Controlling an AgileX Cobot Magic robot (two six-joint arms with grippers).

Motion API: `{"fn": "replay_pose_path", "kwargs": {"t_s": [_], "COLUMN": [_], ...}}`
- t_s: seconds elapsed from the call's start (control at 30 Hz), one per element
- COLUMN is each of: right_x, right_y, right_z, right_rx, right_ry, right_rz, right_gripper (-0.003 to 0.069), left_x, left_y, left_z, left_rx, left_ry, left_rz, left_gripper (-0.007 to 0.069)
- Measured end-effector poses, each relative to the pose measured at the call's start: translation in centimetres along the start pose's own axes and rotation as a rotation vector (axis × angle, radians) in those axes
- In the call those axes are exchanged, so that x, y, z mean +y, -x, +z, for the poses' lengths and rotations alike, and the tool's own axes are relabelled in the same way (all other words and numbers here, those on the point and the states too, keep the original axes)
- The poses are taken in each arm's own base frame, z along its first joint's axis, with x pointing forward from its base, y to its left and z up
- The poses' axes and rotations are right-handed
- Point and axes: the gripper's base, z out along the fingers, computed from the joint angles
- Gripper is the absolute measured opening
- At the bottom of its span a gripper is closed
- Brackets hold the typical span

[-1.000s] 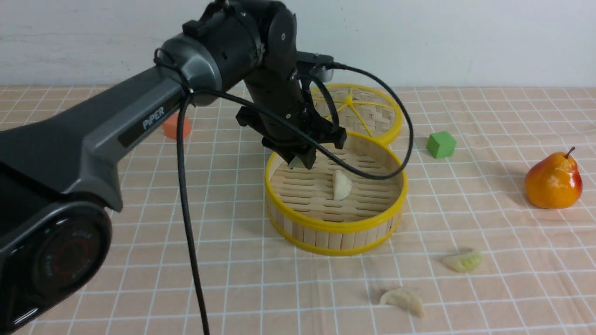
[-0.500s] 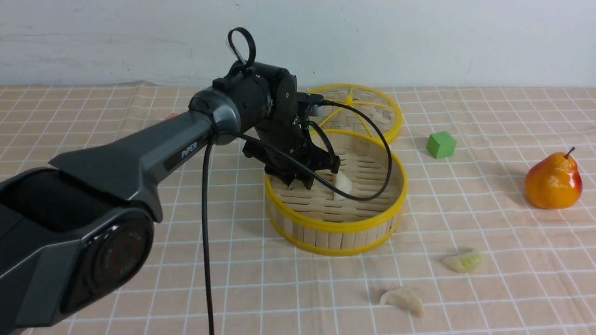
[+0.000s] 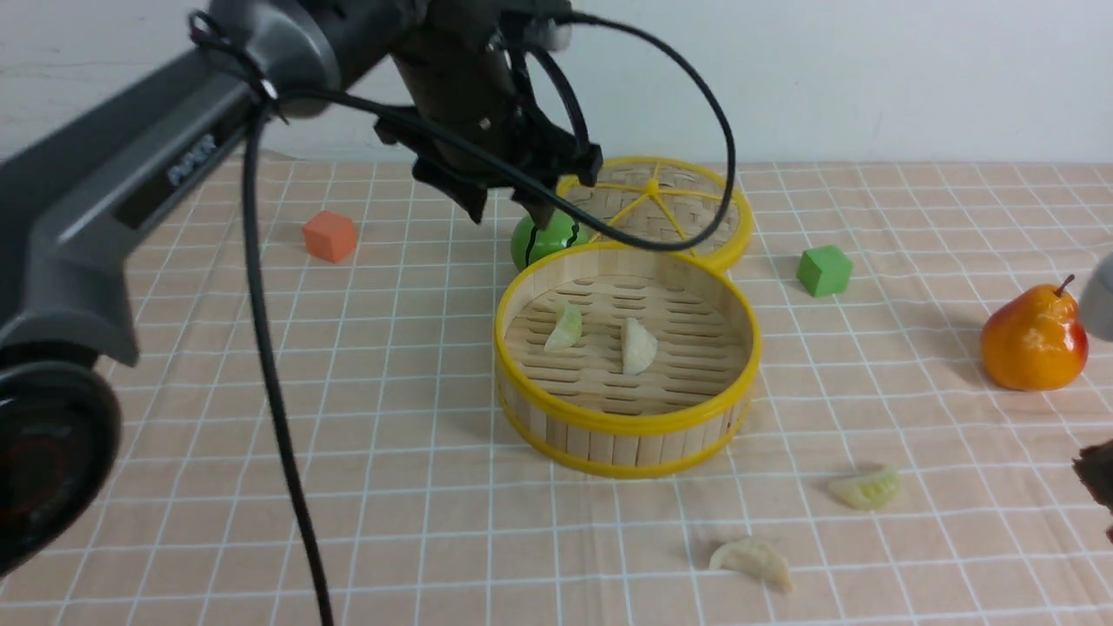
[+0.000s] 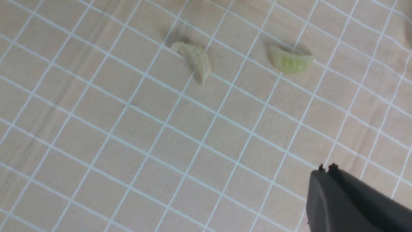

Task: Put the dumplings into the steamer on the table with the brown tablecloth.
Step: 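Reach for and grasp a dumpling lying on the table beside the steamer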

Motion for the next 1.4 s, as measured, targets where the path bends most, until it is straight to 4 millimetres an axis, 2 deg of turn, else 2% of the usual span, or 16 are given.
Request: {"fn": "replay_pose_path", "kwargs": {"t_s": [0.03,0.07,0.17,0.2,0.27,0.3,0.33,0.4,0.53,0.77,0.9,1.0,1.03,1.13,1.23,1.4], "right_x": [0.0,0.0,0.0,0.1,0.4,0.4,0.6,0.8,1.6,3.4,3.7,3.9,4.0,4.3,4.4,4.5], "right_y": [0.8,0.9,2.9,3.0,3.8,3.8,4.1,4.2,4.5,5.1,5.3,5.3,5.4,5.3,5.2,4.9], "right_z": [0.5,0.6,2.4,2.5,4.1,4.2,5.0,5.7,6.6,8.6,11.7,13.4,14.7,17.2,19.4,22.4], "right_rx": [0.013,0.015,0.064,0.067,0.102,0.105,0.126,0.148,0.166,0.168,0.236,0.273,0.290,0.319,0.339,0.348], "right_ry": [0.001,0.001,0.022,0.024,0.065,0.070,0.090,0.108,0.129,0.152,0.152,0.154,0.156,0.158,0.153,0.135], "right_rz": [-0.005,-0.006,-0.045,-0.047,-0.084,-0.086,-0.104,-0.123,-0.174,-0.278,-0.294,-0.296,-0.297,-0.300,-0.307,-0.331], "right_gripper": [-0.0020,-0.0020,-0.0020,-0.0020,-0.0020,-0.0020,-0.0020,-0.0018,-0.0010,0.0055,0.0239,0.0356,0.0437,0.0559,0.0613,0.0600], "left_x": [0.4,0.5,1.2,1.2,1.6,1.6,1.9,2.2,2.6,3.4,4.1,4.3,4.5,4.7,4.8,4.9], "left_y": [0.2,0.2,0.3,0.3,-0.1,-0.1,-0.8,-1.8,-4.0,-10.8,-16.9,-19.2,-20.8,-23.3,-24.8,-26.1], "left_z": [-2.2,-2.5,-8.6,-8.6,-13.0,-13.3,-16.2,-18.5,-20.5,-20.8,-21.1,-21.1,-20.9,-21.1,-21.2,-20.6], "left_rx": [-0.038,-0.044,-0.166,-0.165,-0.250,-0.256,-0.308,-0.337,-0.331,-0.198,-0.135,-0.130,-0.132,-0.146,-0.149,-0.129], "left_ry": [0.022,0.025,0.043,0.043,0.027,0.026,0.019,0.015,0.014,0.021,0.024,0.021,0.019,0.010,0.005,0.003], "left_rz": [-0.001,-0.002,-0.022,-0.022,-0.035,-0.036,-0.042,-0.045,-0.046,-0.041,-0.064,-0.064,-0.064,-0.072,-0.078,-0.080], "left_gripper": [0.0377,0.0365,0.0233,0.0225,0.0117,0.0117,0.0046,-0.0013,-0.0013,-0.0013,-0.0013,-0.0013,-0.0013,-0.0013,-0.0013,-0.0013]}}
